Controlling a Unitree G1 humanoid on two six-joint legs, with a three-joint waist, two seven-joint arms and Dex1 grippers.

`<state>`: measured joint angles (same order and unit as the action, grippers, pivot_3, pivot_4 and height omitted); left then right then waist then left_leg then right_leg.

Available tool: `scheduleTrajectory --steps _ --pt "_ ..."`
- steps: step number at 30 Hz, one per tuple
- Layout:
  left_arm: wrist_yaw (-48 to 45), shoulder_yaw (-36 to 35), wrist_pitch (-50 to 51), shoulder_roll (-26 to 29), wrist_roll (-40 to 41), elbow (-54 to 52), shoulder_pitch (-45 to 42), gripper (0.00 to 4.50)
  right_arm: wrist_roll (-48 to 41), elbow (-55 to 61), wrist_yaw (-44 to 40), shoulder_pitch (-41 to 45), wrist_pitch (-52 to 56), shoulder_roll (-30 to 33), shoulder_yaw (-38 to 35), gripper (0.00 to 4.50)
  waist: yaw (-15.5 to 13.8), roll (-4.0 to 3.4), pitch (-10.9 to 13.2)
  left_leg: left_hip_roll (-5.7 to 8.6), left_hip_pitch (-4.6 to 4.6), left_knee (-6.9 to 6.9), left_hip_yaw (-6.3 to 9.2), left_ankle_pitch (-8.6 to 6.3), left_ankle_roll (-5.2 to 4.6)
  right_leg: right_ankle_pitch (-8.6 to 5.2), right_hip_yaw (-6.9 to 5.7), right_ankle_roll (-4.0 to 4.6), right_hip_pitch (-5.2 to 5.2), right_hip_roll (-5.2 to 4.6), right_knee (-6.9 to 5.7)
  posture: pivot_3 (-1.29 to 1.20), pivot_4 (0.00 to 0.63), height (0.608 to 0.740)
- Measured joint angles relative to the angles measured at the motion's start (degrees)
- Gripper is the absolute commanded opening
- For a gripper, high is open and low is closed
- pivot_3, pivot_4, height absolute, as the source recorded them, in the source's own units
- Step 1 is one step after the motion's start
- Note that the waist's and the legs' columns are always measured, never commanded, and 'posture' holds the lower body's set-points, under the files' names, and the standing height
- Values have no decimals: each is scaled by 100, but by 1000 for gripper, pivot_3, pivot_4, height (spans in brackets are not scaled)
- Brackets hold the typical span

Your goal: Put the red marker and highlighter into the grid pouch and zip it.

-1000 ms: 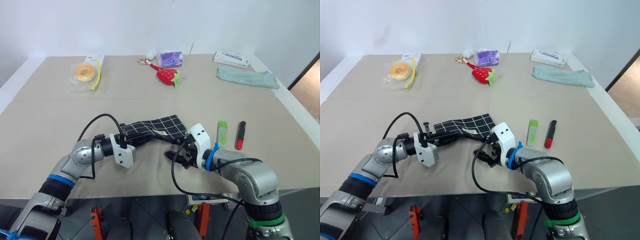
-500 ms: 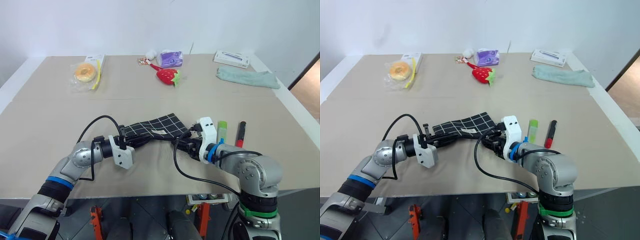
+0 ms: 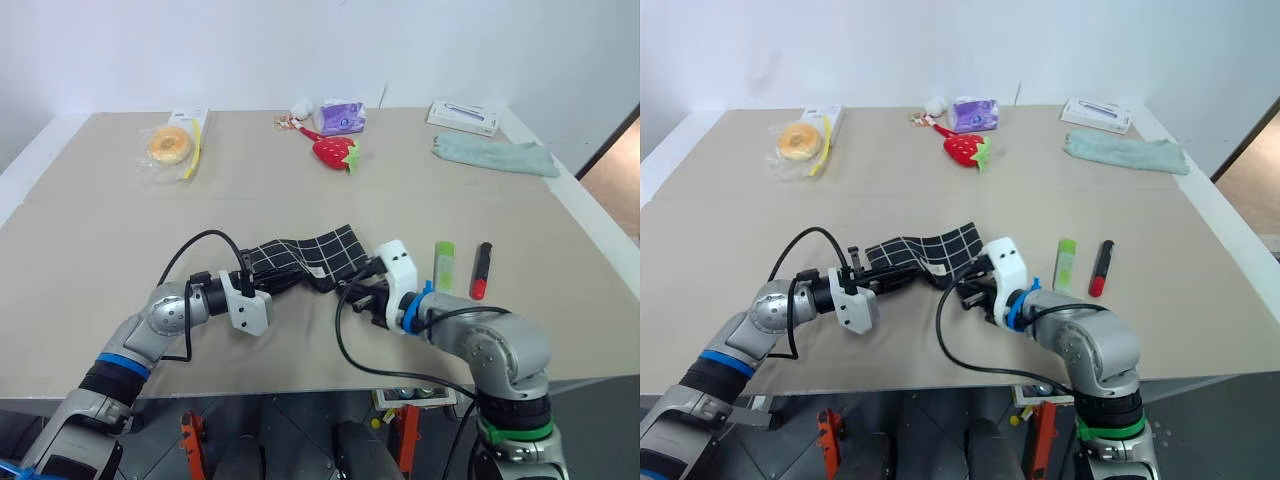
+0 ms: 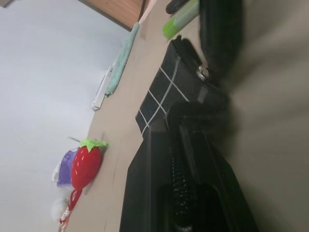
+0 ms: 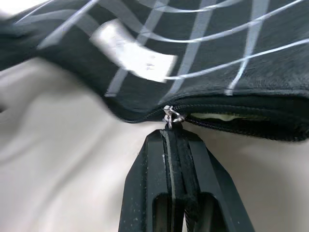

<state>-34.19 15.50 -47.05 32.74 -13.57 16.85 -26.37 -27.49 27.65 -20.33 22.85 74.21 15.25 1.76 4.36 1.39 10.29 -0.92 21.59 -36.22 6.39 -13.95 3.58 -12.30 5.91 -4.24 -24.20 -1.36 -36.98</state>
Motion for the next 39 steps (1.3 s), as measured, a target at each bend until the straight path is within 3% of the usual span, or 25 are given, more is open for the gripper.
scheduleTrajectory --steps 5,26,30,35,39 --pt "0 -13 8 6 6 -8 0 0 -3 96 -244 -121 -168 527 276 80 -6 1 0 2 1 -1 0 0 0 -1 0 -1 0 -2 1 0 150 740" --pt "8 -167 130 -25 181 -8 -148 0 304 89 -211 -302 -813 1042 764 80 -7 1 0 2 0 -1 0 0 0 -1 0 -1 2 -2 1 0 150 740" --pt "7 -178 135 -26 227 -8 -148 0 285 90 -310 -308 -882 1036 772 80 -8 1 0 1 0 -1 0 0 0 -1 0 -1 1 -1 1 0 150 740" --pt "11 -241 193 -34 271 -8 -183 0 -284 307 -463 -279 -846 448 531 80 -2 1 0 -3 0 2 3 0 0 -1 -2 0 -1 4 0 0 150 740" --pt "17 -280 192 -43 287 -7 -251 0 -566 465 -473 -181 -789 347 408 80 -8 1 0 2 1 0 2 0 0 -1 -2 -1 2 -2 2 0 150 740"
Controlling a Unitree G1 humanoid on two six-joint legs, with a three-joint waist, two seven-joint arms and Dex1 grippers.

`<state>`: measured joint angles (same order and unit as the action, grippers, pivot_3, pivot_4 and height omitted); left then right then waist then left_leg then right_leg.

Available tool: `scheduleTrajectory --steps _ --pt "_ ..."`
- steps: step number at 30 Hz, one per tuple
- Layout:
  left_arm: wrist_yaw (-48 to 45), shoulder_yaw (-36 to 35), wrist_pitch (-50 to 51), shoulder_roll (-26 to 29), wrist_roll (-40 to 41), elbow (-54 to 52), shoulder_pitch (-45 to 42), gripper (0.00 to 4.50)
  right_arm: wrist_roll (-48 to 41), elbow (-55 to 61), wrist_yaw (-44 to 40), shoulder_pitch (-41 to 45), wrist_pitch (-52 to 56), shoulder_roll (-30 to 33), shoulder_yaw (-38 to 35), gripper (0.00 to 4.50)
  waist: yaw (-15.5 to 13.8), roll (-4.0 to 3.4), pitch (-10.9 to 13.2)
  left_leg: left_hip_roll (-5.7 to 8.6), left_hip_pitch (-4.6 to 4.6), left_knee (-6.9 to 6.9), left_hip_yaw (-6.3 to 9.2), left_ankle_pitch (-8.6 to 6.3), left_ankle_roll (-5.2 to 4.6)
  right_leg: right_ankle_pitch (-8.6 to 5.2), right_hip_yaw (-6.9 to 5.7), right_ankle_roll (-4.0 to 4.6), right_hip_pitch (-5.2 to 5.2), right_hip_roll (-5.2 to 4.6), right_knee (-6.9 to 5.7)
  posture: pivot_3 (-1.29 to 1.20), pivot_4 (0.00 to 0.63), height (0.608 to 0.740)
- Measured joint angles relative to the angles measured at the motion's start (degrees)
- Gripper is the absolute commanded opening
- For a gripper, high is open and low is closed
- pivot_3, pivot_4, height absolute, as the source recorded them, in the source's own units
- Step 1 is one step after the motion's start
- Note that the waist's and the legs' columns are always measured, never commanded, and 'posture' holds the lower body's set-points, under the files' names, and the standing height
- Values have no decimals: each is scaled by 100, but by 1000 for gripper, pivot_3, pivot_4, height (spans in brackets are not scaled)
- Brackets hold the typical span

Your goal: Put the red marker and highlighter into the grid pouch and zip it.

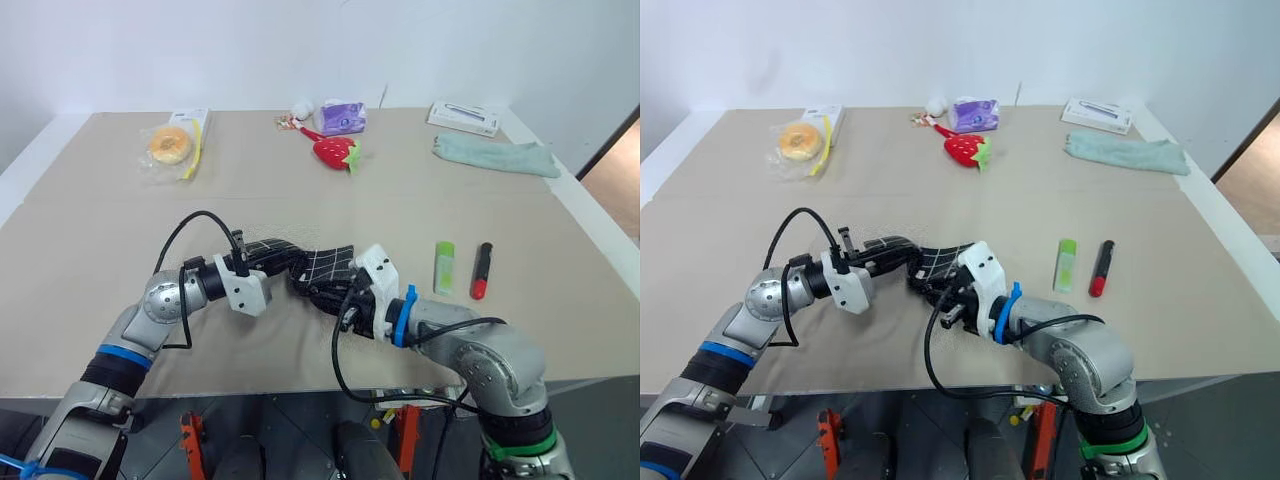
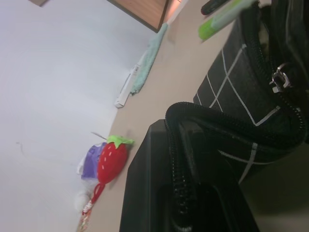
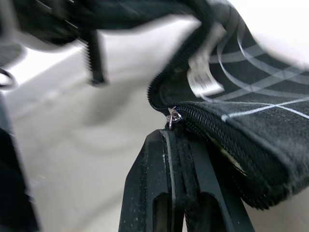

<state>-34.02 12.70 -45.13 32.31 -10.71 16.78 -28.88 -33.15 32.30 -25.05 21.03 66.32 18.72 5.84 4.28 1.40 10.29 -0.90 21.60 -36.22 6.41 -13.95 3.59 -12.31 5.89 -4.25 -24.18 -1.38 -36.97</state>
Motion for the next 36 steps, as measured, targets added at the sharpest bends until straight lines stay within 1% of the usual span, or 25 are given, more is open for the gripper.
scheduleTrajectory --steps 3,7,8,12,16,19,24,29,36 --pt "-2 0 0 -13 -2 0 1 0 95 -24 115 17 40 154 43 80 -1 0 0 -1 0 1 0 0 0 0 -1 0 -1 1 0 0 150 740" --pt "-6 0 10 -19 -3 0 1 0 550 -327 178 -14 27 858 348 80 -4 0 0 1 0 1 -1 0 0 -1 0 0 -2 -1 0 0 150 740" --pt "-10 2 33 -36 -1 0 2 0 606 -350 167 -21 -4 915 397 80 -4 0 0 0 0 2 -1 0 0 -1 0 1 -3 1 0 0 150 740" --pt "-14 -19 273 -217 300 -129 0 0 643 -348 170 3 -86 776 452 80 11 1 1 -6 0 4 0 0 -1 -1 0 2 -5 7 -1 0 150 740" --pt "-107 -122 563 -232 705 -399 -10 0 658 -359 247 135 -226 577 422 80 7 1 1 -3 0 1 0 0 0 -1 1 1 -3 4 -1 0 150 740" --pt "-207 -131 680 -232 850 -513 -9 0 752 -508 361 228 -270 491 302 80 1 1 1 -1 1 1 0 0 0 -1 1 1 -2 3 0 0 150 740" --pt "-296 -130 763 -239 857 -634 -7 0 791 -644 421 310 -362 380 96 80 4 1 1 -4 1 3 0 0 -1 -2 0 3 -4 5 0 0 150 740" --pt "-301 -132 743 -237 840 -635 -7 0 324 -340 222 346 -388 10 -83 80 6 0 1 -4 1 4 0 -1 -1 -2 0 3 -4 5 0 0 150 740" --pt "-279 -174 671 -210 766 -623 -4 0 63 -241 151 369 -388 -31 -184 80 0 0 1 -3 1 2 0 0 -1 -2 -1 3 -3 4 0 0 150 740"
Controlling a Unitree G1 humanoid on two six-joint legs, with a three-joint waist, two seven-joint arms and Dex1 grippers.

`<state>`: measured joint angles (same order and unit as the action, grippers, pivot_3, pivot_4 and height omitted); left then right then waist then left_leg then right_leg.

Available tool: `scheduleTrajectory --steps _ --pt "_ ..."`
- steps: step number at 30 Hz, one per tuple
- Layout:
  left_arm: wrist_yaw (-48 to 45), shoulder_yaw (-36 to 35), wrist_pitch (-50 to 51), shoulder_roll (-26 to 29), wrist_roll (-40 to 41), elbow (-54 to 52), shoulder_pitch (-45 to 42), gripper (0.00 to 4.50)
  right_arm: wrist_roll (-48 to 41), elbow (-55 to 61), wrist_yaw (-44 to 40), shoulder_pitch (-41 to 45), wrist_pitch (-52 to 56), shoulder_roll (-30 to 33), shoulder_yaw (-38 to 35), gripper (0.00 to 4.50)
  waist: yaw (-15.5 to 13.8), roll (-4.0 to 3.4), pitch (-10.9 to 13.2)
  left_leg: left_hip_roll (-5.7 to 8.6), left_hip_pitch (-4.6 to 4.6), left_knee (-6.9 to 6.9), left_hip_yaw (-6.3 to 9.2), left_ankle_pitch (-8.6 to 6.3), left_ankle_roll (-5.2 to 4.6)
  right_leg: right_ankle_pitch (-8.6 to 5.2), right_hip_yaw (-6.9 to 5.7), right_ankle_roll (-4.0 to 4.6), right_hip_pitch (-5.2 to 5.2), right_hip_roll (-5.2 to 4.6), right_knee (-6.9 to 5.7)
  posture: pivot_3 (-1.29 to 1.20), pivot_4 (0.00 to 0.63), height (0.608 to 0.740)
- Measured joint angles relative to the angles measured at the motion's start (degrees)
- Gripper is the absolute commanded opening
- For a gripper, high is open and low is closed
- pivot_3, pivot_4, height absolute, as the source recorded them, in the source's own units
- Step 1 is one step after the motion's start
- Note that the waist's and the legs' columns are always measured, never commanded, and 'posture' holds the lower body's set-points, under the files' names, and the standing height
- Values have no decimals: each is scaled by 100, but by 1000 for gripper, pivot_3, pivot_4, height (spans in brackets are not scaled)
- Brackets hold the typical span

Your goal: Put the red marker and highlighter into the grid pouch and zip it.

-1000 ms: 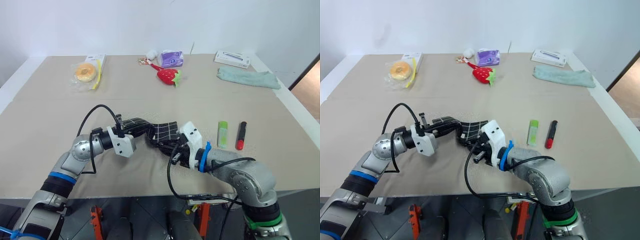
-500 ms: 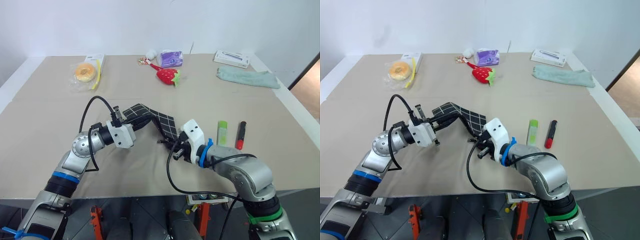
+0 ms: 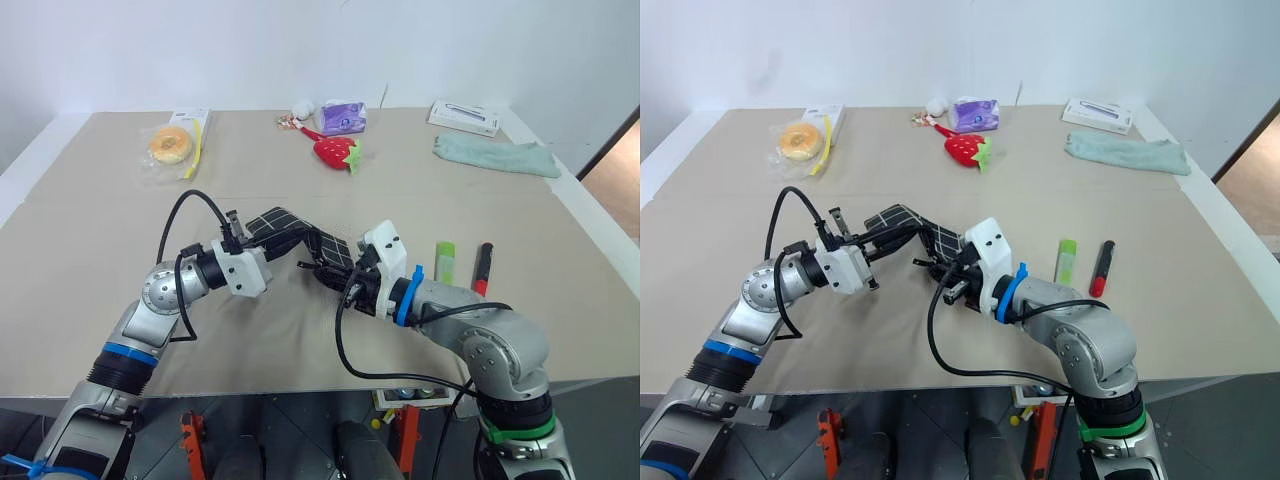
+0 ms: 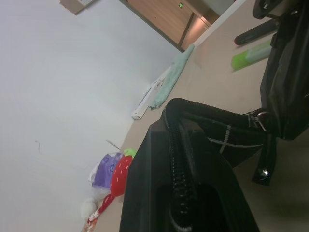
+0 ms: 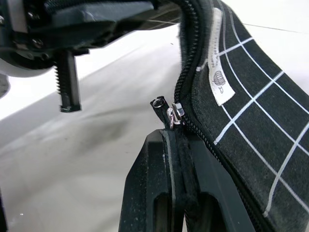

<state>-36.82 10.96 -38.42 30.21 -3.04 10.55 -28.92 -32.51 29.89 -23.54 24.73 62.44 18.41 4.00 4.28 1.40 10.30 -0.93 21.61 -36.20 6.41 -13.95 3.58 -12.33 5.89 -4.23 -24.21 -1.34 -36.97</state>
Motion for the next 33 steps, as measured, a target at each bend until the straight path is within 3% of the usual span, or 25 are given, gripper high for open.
scheduleTrajectory --steps 10,19,33 --pt "-250 80 -2 58 -85 16 132 0 193 -328 405 305 30 1 -208 80 2 -1 0 0 1 3 0 0 0 -1 0 1 -2 0 0 0 150 740" --pt "-407 216 -143 213 -387 92 163 0 547 -275 92 290 -363 637 291 80 7 -1 0 0 0 3 -1 -1 -1 -2 0 1 -3 1 0 0 150 740" --pt "-383 272 -252 98 -527 222 148 0 706 67 -250 204 -640 963 754 80 -2 0 0 2 2 2 0 -1 -1 -3 0 0 -2 -3 0 0 150 740"
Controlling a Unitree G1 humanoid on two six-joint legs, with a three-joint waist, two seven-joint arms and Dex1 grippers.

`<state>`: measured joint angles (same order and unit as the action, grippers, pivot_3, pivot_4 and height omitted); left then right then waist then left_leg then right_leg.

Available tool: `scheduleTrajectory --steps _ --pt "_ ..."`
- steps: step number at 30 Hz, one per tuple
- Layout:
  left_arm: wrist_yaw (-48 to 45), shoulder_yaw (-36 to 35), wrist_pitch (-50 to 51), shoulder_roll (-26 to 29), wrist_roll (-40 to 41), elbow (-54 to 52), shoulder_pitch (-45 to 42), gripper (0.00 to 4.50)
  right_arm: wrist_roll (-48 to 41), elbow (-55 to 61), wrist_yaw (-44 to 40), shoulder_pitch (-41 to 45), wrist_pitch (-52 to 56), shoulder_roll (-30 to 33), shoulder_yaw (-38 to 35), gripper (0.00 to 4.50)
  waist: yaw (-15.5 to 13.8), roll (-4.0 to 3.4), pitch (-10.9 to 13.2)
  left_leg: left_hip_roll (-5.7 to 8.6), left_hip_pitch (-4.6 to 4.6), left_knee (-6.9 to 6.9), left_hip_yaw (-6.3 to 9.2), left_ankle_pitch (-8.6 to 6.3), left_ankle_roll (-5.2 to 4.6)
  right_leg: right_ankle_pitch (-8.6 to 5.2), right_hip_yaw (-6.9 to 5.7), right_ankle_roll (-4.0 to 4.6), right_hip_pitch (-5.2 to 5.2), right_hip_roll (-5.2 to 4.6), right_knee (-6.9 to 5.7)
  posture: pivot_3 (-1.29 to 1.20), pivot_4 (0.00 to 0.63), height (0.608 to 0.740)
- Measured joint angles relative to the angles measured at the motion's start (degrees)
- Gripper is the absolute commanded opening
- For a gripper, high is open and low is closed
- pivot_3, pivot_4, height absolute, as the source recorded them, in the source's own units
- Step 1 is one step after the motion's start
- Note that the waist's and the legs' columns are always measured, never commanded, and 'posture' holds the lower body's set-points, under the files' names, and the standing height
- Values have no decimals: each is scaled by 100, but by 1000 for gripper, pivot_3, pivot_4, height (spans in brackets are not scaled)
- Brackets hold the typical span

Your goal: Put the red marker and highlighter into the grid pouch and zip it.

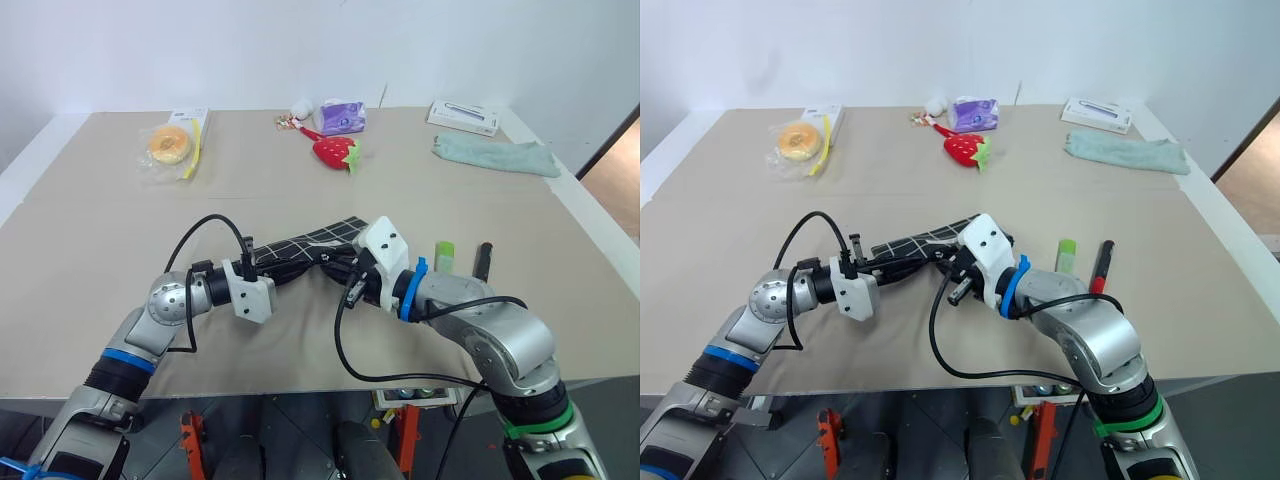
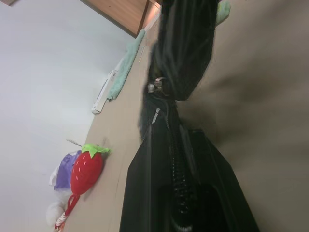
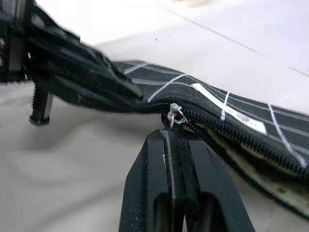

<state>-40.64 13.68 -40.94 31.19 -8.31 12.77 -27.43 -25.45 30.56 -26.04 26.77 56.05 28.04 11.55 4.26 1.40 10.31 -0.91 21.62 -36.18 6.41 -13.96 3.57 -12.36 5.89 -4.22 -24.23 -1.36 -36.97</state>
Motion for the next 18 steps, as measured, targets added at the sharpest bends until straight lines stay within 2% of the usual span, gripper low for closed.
scheduleTrajectory --steps 3,15,16,17,18 --pt "18 4 -5 -83 -8 20 -29 0 -1 157 -220 -153 12 299 229 80 -5 0 0 0 0 1 0 0 -1 -1 -1 -1 0 0 0 0 150 740" --pt "33 -16 18 -107 7 23 -89 0 -5 172 -150 -158 77 69 165 80 4 0 0 -2 -1 -1 0 -1 -2 0 0 0 0 2 0 0 150 740" --pt "31 -16 18 -107 8 23 -89 0 -32 173 -160 -164 86 66 124 820 4 0 0 -1 -1 -1 0 -1 -2 0 0 0 0 2 0 0 150 740" --pt "18 -4 18 -106 3 23 -81 0 -128 184 -206 -171 89 50 24 1087 3 0 0 -1 -1 -1 0 -1 -2 0 0 -1 0 2 0 0 150 740" --pt "13 9 19 -107 0 24 -72 0 -198 205 -250 -175 98 39 -56 1616 3 0 0 -1 -1 -1 0 -1 -2 0 0 -1 0 2 0 0 150 740"
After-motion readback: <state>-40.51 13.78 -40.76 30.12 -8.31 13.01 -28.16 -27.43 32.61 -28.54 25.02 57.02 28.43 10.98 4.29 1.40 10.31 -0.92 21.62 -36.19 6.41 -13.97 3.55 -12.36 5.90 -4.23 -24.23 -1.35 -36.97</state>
